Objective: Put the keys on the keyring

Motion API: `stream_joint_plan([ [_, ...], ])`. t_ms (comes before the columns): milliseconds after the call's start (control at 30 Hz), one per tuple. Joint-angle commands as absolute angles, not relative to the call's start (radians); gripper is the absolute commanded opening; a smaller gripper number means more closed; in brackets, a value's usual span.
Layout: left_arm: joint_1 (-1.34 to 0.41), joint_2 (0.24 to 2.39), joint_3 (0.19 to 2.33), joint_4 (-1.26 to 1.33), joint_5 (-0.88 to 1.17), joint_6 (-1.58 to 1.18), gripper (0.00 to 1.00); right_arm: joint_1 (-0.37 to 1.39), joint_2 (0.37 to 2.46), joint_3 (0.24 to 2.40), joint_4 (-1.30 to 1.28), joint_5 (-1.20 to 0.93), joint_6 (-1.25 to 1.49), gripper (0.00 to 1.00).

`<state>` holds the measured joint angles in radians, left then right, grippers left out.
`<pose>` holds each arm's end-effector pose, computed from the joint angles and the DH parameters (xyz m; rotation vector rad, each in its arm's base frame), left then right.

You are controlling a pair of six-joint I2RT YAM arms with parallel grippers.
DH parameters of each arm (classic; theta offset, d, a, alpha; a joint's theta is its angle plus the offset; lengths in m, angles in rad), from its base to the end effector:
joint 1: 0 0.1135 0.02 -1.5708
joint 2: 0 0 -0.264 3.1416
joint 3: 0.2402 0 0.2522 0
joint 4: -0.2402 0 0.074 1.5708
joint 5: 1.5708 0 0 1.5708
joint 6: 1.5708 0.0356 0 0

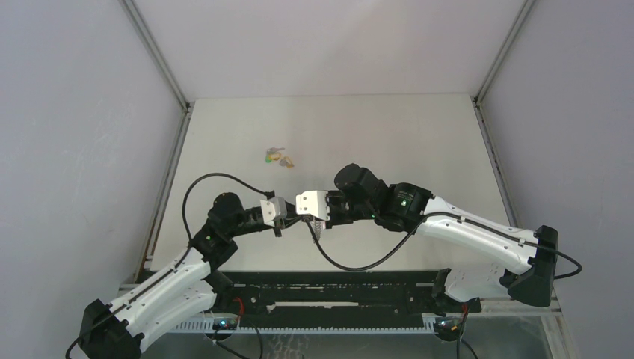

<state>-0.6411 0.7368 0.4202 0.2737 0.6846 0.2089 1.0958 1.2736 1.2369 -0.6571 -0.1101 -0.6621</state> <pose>0.1287 -0.1242 0.2673 1.1479 1.2224 -0.8783 0.1217 0.2453 0.3469 -1.7960 1.4113 0.3533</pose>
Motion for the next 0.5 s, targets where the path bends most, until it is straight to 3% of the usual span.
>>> stream_joint_plan([
  [0,-0.646,0.723,0.458,0.311,0.686,0.233,0.0,1.106,1.236,1.236,-0.637,-0.105,-0.644,0.0],
  [467,-0.646,0.72,0.459,0.311,0.685,0.232,0.0,1.109,1.234,1.236,-0.639,-0.115,-0.641,0.0],
])
